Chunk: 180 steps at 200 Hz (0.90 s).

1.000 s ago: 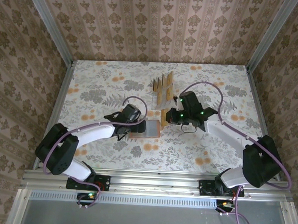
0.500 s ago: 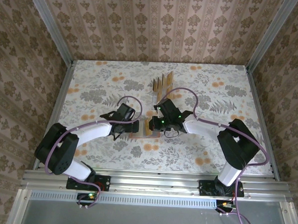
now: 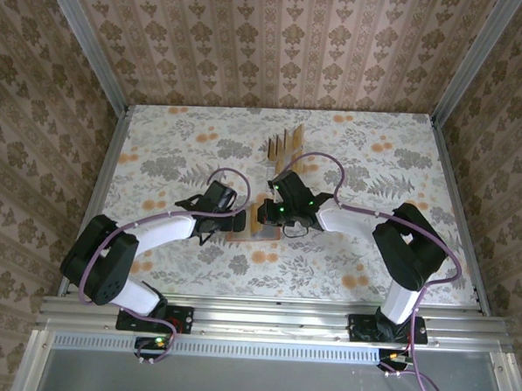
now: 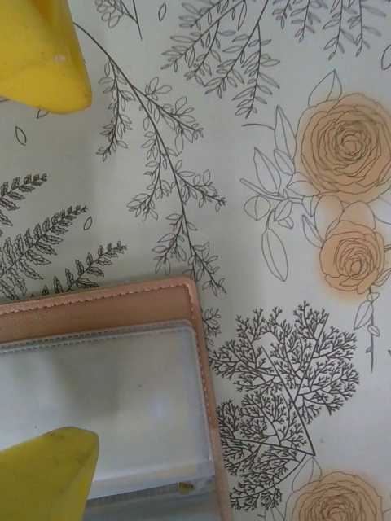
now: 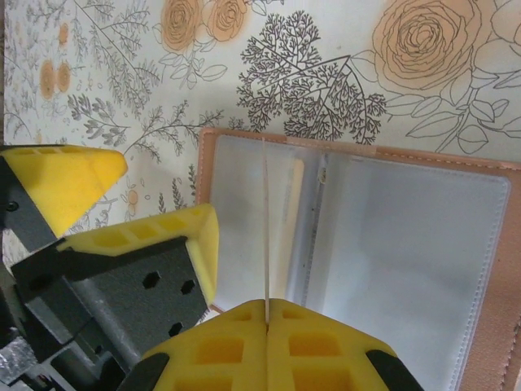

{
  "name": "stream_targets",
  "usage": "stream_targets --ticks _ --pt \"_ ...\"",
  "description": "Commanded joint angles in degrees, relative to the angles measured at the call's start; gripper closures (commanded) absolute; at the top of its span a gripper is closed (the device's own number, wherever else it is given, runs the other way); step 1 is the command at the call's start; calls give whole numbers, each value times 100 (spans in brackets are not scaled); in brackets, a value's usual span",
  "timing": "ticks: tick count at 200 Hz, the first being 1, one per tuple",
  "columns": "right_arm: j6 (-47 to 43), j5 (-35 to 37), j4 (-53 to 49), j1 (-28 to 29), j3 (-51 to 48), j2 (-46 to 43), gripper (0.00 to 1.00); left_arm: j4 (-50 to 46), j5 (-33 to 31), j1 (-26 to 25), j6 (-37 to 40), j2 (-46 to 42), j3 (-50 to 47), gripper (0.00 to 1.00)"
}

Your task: Put the credit cards into the card holder

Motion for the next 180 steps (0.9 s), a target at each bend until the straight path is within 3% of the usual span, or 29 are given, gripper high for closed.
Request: stream_targets --ticks 1,180 --pt "127 128 187 -67 -157 57 100 152 148 11 79 14 -134 0" --pt "244 -280 801 -536 -844 -6 100 34 -128 -38 -130 76 -456 0"
